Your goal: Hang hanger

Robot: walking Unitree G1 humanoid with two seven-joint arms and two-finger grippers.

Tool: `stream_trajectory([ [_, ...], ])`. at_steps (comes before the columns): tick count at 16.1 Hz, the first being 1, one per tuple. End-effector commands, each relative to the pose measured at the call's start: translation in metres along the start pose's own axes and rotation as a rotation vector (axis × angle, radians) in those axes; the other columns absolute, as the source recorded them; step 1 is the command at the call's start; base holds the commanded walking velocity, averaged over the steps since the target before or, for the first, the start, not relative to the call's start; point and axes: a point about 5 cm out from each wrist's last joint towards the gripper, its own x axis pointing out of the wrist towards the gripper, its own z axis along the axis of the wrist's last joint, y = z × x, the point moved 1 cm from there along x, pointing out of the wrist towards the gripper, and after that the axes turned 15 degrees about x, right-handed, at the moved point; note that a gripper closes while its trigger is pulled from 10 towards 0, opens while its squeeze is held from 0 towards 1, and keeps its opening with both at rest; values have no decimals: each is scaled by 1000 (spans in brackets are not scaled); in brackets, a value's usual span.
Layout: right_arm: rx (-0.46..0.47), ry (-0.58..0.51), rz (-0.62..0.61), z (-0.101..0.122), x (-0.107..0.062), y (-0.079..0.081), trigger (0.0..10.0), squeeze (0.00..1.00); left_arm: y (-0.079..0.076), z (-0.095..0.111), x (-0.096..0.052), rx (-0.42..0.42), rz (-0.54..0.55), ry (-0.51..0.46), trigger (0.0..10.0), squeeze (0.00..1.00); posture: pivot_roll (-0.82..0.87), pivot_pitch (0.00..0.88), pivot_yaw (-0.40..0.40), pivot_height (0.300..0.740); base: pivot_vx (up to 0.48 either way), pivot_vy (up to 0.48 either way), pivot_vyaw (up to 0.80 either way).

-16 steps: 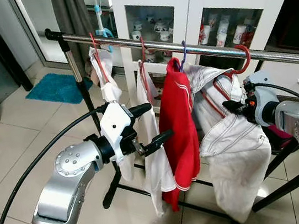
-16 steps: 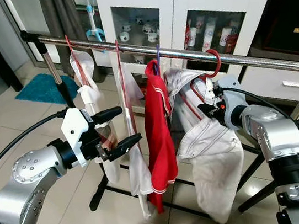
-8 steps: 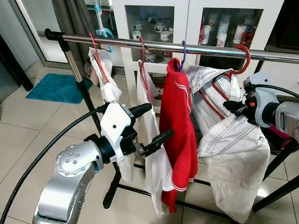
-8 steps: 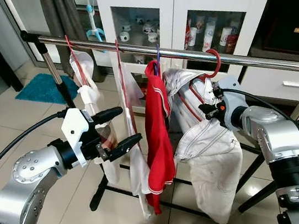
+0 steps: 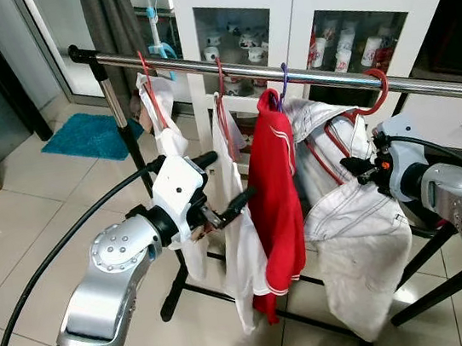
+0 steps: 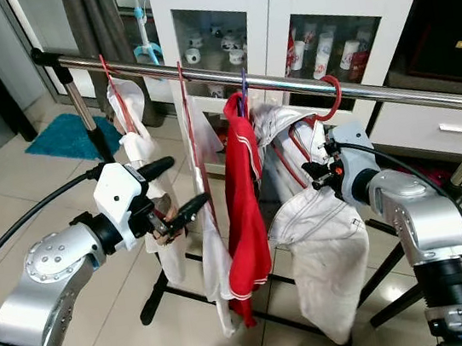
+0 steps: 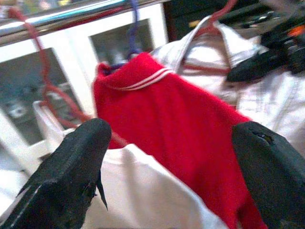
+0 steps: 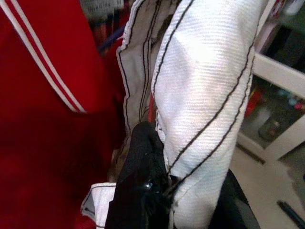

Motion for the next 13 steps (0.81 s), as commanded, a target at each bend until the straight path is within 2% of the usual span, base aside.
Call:
stream_trajectory([
  [1,-20,-132,13,28,-11,5,0,0,6,4,4,24,34,-12,10000,0,-16,2,24,740,0,0,0],
  [7,-34,-260,-17,50,-32,14,0,0,6,7,5,-26,50,-40,10000,0,-25,10,19,740,0,0,0],
  [10,-71,-234,-54,31,-43,27,0,0,3,0,6,-13,86,1,10000,0,-32,18,12,740,0,0,0],
  [13,36,-331,-150,12,-51,37,0,0,1,-9,6,-20,137,44,10000,0,-41,28,6,740,0,0,0],
])
